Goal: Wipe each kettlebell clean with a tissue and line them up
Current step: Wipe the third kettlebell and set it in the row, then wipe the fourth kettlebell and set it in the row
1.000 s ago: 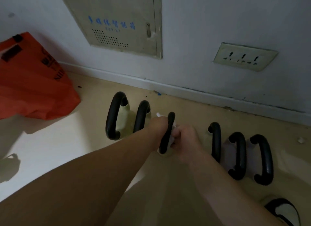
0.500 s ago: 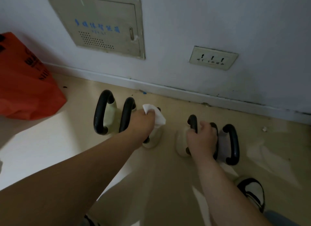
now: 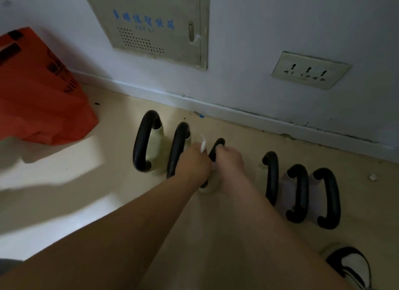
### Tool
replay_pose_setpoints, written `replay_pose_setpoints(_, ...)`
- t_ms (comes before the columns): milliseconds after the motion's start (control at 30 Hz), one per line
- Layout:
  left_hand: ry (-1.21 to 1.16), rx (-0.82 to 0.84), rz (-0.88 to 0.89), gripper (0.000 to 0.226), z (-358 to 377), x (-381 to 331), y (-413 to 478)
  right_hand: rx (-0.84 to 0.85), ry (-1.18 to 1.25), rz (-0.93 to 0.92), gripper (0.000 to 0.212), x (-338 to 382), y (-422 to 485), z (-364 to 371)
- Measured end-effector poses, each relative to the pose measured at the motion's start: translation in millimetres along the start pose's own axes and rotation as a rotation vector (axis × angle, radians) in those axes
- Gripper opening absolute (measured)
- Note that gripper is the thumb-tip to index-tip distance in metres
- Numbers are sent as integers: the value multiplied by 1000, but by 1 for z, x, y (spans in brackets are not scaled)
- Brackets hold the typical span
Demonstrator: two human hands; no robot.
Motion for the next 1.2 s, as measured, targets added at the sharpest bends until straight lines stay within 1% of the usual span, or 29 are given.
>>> replay_pose_setpoints(33,-46,74,-6,22,9,0,0,-26,-4,-21,22,-2,4,0)
replay_pose_setpoints(100,-92,48,-35,21,9,4,5,-42,-23,-54,19,-5,11,-3)
replay_pose_setpoints(133,-87,93,-69,21,14,5,8,-63,-19,-63,17,-6,13,-4)
replay_pose_setpoints(167,-50,137,-65,22,18,3,8,-86,-2,-68,17,-7,15,-4)
replay_pose_setpoints(233,-36,152,-36,26,21,1,8,-105,27,-48,19,-9,18,-2)
replay_pose_setpoints(333,-69,123,-40,35,24,9,10,-89,23,-63,16,-12,22,-2)
replay_pose_setpoints(400,-120,98,-44,36,28,14,11,-67,16,-81,15,-10,24,-2)
replay_pose_setpoints(500,-172,88,-121,30,26,18,10,-23,2,-113,14,-4,24,0)
replay_pose_setpoints(567,-220,115,-172,26,26,20,8,24,16,-131,12,-2,20,-1)
replay_pose_setpoints(600,-202,123,-180,26,25,18,8,37,21,-136,10,-2,17,-3)
replay_pose_setpoints(633,-101,109,-151,28,23,12,9,34,18,-143,12,-3,12,-7)
replay_pose_setpoints(667,40,56,-90,31,19,4,11,12,10,-152,18,-6,8,-13)
replay_pose_setpoints(700,160,-35,16,32,13,-9,12,-35,2,-167,23,-9,5,-22)
replay_pose_setpoints(733,160,-94,136,33,7,-23,11,-91,-6,-186,21,-13,2,-33)
replay_pose_setpoints(767,153,-117,267,34,5,-37,9,-153,-19,-209,19,-17,-3,-46)
replay_pose_setpoints(800,228,-116,380,34,10,-46,9,-221,-54,-245,22,-21,-7,-60)
replay_pose_setpoints(833,393,-72,465,35,22,-53,7,-299,-106,-297,29,-24,-11,-74)
replay_pose_setpoints(900,706,47,554,40,48,-41,11,-410,-191,-434,34,-27,-23,-95)
replay_pose_setpoints(933,843,42,602,47,57,-31,12,-442,-235,-503,34,-29,-30,-100)
replay_pose_setpoints(1000,1059,-79,672,57,63,-14,8,-503,-344,-571,33,-32,-45,-108)
replay_pose_setpoints(1033,1152,-125,710,57,65,-5,1,-533,-372,-547,32,-36,-47,-113)
replay_pose_setpoints(1067,1250,-142,735,53,67,4,-9,-529,-373,-462,30,-42,-46,-118)
replay_pose_setpoints(1100,1349,-144,779,50,71,12,-22,-495,-338,-325,26,-51,-42,-123)
replay_pose_setpoints(1133,1428,-125,805,46,75,20,-36,-427,-284,-161,22,-62,-38,-124)
replay_pose_setpoints(1167,1467,-85,805,42,78,28,-47,-349,-228,-13,24,-75,-35,-121)
replay_pose_setpoints(1200,1466,-40,781,39,80,35,-57,-284,-175,82,29,-84,-35,-116)
Point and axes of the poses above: each hand's wrist, its own y-axis towards the middle knuckle, its own z-axis out of the palm, x = y × z, the point moved 7 cm from there along y, towards the middle knuckle, and after that the axes turned 11 degrees about -z, right-handed, at the moved point
